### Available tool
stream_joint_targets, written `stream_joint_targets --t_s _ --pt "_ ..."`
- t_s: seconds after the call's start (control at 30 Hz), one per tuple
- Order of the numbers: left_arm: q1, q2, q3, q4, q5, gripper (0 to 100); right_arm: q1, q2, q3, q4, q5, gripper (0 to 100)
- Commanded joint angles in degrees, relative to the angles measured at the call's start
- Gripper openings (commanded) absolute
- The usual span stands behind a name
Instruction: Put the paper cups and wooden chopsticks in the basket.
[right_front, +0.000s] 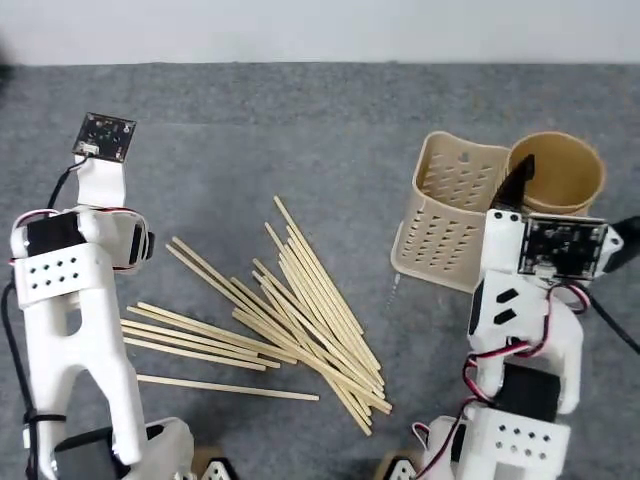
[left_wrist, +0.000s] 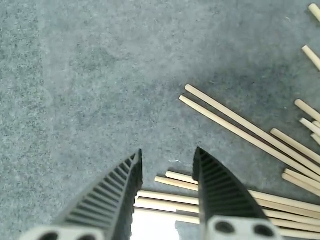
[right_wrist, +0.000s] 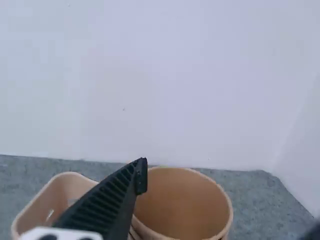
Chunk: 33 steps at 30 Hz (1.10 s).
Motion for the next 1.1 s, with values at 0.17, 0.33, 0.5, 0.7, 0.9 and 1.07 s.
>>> stream_joint_targets --t_s 0.17,0.33,0.5,0.7,0.9,1.07 --pt "0.0 -2.1 -0.1 -1.2 0.4 17 -0.2 3.9 -11.3 -0.7 -7.0 3.5" --pt "-0.2 -2.1 -0.1 -1.1 0.4 17 0.9 10.7 -11.0 -0.7 -6.9 0.7" --pt "-0.3 -2.4 1.0 -1.3 0.2 17 4.8 15.2 -2.7 -0.8 -7.2 1.3" --pt "-0.2 -2.5 1.6 -1.3 0.2 17 4.9 14.1 6.4 -0.8 -6.8 1.3" --pt "-0.2 -2.6 1.3 -1.0 0.2 17 4.7 8.8 2.3 0.0 -7.1 1.4" --pt "-0.4 -2.6 1.2 -1.0 0.4 17 2.2 2.1 -4.7 2.9 -6.9 1.8"
